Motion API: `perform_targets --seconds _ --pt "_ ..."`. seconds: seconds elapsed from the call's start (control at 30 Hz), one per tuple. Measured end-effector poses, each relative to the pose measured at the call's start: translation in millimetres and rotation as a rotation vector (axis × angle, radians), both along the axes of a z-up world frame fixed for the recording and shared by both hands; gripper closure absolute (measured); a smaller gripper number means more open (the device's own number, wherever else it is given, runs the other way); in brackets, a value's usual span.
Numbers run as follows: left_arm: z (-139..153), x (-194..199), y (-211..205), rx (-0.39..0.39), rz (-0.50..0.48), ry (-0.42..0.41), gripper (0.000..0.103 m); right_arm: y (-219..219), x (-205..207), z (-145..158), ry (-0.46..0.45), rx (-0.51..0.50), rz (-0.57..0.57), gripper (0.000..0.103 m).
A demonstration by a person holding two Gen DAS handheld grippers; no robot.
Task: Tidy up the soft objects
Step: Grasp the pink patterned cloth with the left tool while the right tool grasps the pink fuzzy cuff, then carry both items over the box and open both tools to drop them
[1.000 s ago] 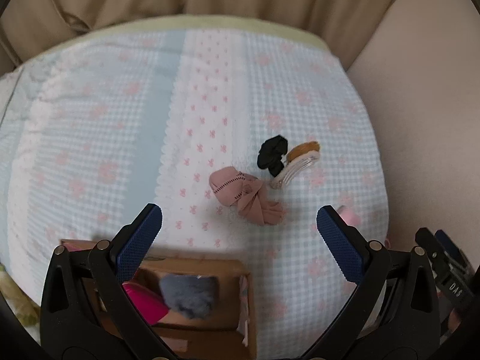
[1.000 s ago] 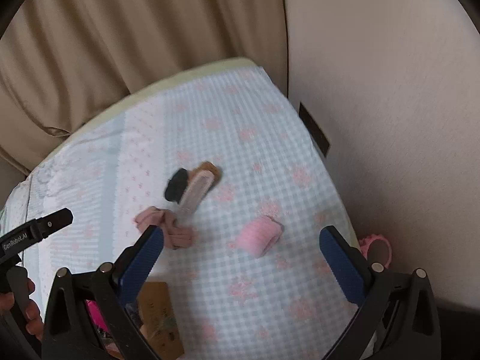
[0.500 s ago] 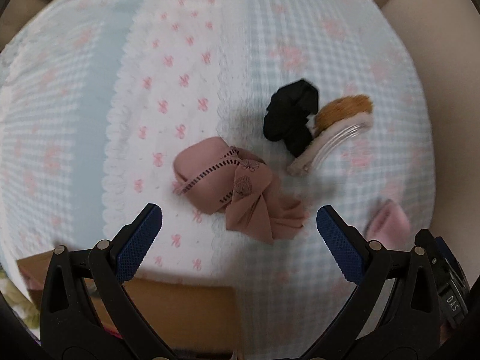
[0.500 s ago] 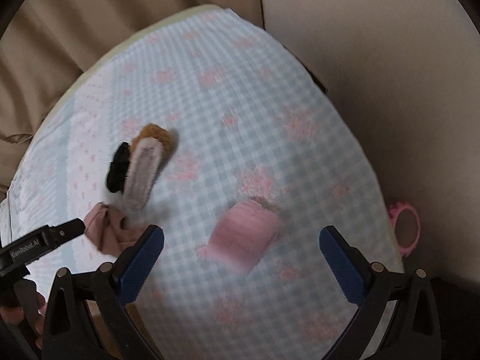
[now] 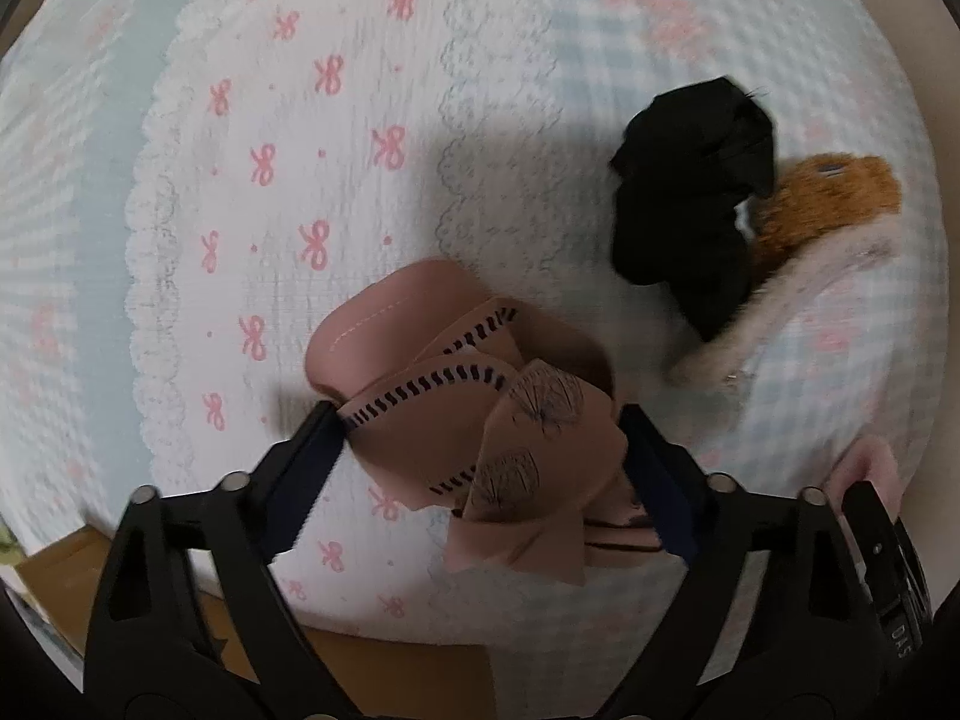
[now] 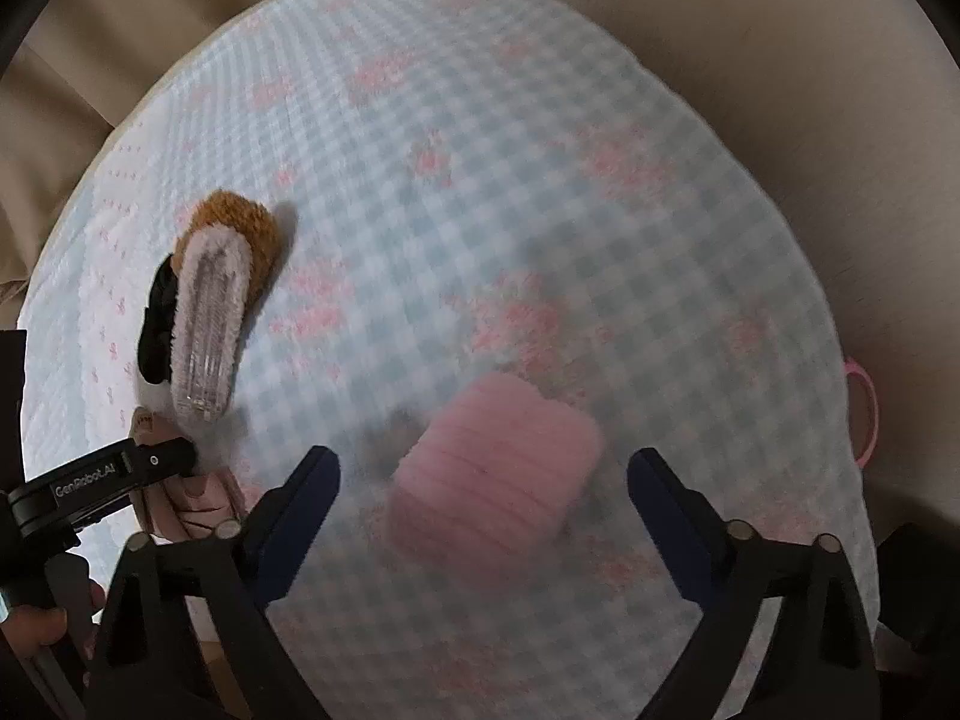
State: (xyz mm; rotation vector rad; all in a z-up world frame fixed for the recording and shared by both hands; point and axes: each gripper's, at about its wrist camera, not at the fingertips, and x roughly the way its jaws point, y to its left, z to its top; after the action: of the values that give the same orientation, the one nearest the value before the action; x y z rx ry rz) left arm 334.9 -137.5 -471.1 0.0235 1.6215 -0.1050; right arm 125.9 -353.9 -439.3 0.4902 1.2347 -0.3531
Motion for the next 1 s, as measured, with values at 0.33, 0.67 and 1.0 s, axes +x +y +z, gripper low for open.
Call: perform_targets --seconds 0.33,0.67,1.0 --pt "11.3 7.2 21.7 -0.004 -0.015 -0.02 0.062 -1.3 -1.7 -8.8 0.038 -0.002 -0.007 0.06" --pt "55.7 7.1 48.0 -0.08 0.017 -0.082 0.07 -0.3 -8.8 16.3 -0.014 -0.009 0.012 0.064" --pt "152.2 -16.4 61.2 -0.138 0.034 -0.21 0.07 9.5 -24.3 76.6 -0.128 -0.026 0.041 0.064"
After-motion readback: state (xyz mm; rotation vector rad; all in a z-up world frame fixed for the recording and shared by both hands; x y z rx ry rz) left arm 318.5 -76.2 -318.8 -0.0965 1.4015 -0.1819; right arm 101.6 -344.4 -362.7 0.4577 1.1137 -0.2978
